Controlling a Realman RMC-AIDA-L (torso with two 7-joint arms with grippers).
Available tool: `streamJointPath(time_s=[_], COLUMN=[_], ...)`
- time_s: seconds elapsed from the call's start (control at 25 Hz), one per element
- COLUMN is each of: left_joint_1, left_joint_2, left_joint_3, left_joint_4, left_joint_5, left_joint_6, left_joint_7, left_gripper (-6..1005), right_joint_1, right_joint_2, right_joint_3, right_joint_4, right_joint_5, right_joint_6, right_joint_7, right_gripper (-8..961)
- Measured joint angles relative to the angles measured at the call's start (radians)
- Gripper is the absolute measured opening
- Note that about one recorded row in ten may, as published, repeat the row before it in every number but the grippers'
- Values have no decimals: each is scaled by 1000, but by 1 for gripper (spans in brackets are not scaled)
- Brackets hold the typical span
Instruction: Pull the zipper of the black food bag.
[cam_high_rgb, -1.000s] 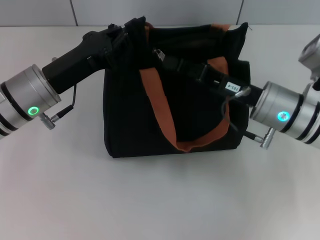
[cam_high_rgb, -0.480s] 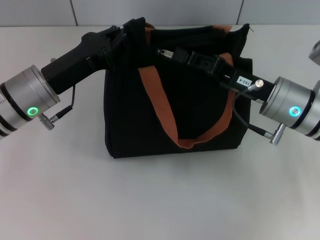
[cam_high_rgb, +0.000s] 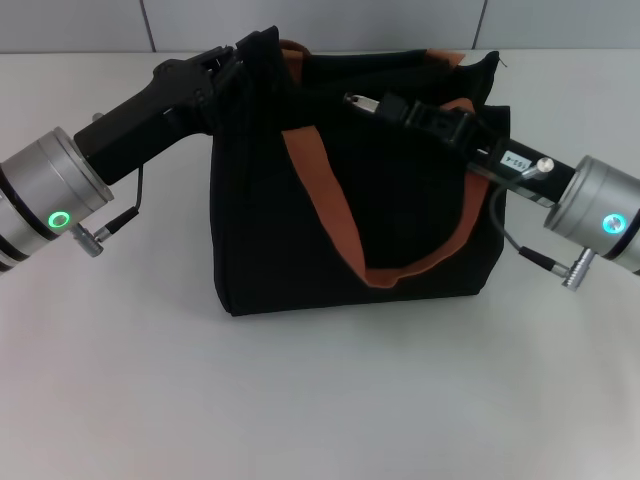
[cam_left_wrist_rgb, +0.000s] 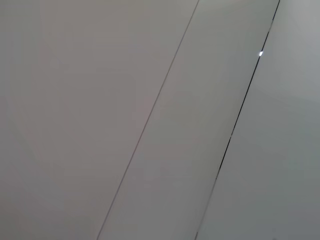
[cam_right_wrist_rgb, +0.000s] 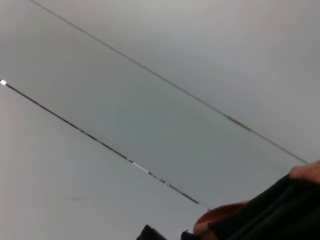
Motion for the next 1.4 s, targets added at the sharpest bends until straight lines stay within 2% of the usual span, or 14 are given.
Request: streamJointPath(time_s=[0.88,1.0,1.24,1.4], left_joint_1=[-1,-2,-3,-6], left_joint_2=[2,1,0,-1], left_joint_3=[-11,-11,-11,-10], left_joint_4=[3,3,3,3], left_joint_5=[-5,-5,-5,-5], left_joint_6=[-18,-18,-18,-12], left_joint_7=[7,7,7,7], left_gripper=[32,32,32,32], right_joint_1=[-52,-62,-100,-106], right_joint_2=[-18,-16,3,10], right_joint_3=[-4,1,2,-1], right_joint_4=[-106,-104,-97,-93], right_joint_5=[113,141,228,233], right_joint_6=[-49,-110,-303,-338], right_joint_7=[10,-39,-238,-327], right_gripper=[0,1,0,40])
